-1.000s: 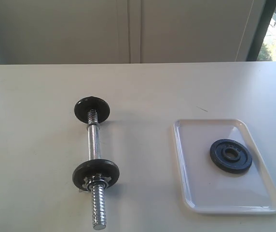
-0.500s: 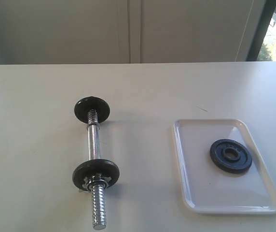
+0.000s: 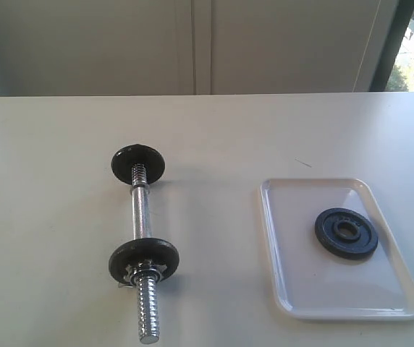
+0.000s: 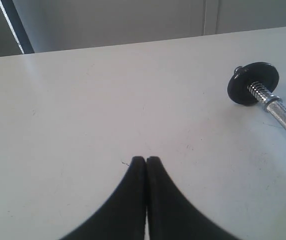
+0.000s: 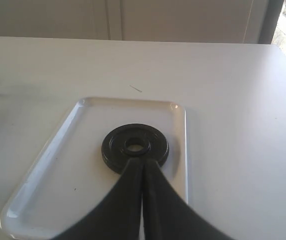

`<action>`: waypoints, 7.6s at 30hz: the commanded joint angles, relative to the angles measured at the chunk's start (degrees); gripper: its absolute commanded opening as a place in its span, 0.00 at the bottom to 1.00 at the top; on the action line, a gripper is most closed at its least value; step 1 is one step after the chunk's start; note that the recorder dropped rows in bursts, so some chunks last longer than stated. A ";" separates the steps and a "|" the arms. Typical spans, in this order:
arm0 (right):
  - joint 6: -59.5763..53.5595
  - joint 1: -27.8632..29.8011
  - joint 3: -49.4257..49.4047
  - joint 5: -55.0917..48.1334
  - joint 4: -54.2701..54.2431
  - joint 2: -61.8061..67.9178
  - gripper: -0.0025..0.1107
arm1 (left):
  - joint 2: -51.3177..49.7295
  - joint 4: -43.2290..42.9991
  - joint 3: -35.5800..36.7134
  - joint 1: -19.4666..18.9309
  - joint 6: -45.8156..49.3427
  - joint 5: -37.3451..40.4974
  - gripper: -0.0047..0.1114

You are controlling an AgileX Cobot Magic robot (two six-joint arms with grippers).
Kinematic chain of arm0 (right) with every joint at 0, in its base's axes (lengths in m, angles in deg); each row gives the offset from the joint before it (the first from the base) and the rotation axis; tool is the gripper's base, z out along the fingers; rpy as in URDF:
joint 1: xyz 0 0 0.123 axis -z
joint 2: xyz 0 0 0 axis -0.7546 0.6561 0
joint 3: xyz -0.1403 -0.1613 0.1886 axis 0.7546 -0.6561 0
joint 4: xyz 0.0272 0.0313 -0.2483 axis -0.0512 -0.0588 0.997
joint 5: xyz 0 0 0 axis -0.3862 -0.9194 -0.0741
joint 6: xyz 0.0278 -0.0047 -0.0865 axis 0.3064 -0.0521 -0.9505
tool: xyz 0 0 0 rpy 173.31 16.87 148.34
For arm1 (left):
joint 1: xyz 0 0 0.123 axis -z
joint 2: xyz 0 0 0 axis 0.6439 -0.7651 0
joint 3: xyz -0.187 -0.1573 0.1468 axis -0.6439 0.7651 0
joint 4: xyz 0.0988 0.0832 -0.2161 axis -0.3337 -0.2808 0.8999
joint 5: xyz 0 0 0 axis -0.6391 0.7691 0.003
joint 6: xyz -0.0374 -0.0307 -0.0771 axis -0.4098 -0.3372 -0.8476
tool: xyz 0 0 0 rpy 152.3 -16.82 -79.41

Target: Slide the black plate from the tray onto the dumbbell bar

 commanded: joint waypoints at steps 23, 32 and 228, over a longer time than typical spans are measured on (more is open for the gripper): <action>-0.10 -0.15 -0.26 0.18 0.00 -0.34 0.03 | 0.13 15.92 -0.51 -0.27 -1.03 -20.39 0.04; -0.10 -0.15 -0.26 0.18 0.00 -0.34 0.03 | -25.52 19.26 -15.03 -0.27 11.72 -22.41 0.04; -0.10 -0.15 -0.26 0.18 0.00 -0.34 0.03 | -103.66 -5.27 -56.25 48.21 -15.25 -4.41 0.04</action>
